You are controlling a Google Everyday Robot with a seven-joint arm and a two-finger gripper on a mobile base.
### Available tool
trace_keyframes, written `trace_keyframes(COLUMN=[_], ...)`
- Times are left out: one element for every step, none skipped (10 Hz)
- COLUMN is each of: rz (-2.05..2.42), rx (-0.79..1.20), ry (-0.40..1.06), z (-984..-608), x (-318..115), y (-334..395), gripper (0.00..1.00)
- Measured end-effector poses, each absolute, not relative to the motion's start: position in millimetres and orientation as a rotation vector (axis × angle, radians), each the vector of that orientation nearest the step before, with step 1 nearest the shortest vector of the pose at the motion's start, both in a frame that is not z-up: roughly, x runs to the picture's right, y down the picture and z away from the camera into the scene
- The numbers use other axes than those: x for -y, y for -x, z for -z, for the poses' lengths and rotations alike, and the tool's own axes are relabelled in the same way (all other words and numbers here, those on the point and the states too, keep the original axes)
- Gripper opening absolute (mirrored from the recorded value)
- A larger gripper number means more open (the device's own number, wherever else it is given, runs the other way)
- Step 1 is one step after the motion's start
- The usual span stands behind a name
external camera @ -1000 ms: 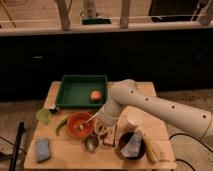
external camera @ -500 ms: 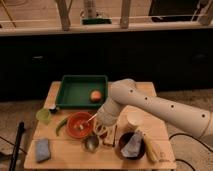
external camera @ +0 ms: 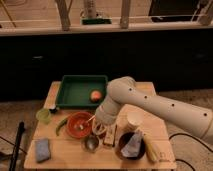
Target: Place grapes in metal cup
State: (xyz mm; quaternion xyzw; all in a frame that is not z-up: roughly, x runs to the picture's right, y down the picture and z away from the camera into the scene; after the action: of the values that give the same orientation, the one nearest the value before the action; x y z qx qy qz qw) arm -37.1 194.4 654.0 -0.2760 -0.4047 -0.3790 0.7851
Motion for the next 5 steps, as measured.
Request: trace_keyframes(rz=[0.82,0.824,0.83,0.834,0.837], rx=[0.871,0.871,0.871,0.87,0.87], ry=[0.595,0.596,0.596,0.598,0.6], z=[-650,-646,-643,-639,-636], x=[-195,-196,-197,-198,-199], y=[38,40,43,45,47], gripper=[0.0,0.0,0.0,0.03,0.1])
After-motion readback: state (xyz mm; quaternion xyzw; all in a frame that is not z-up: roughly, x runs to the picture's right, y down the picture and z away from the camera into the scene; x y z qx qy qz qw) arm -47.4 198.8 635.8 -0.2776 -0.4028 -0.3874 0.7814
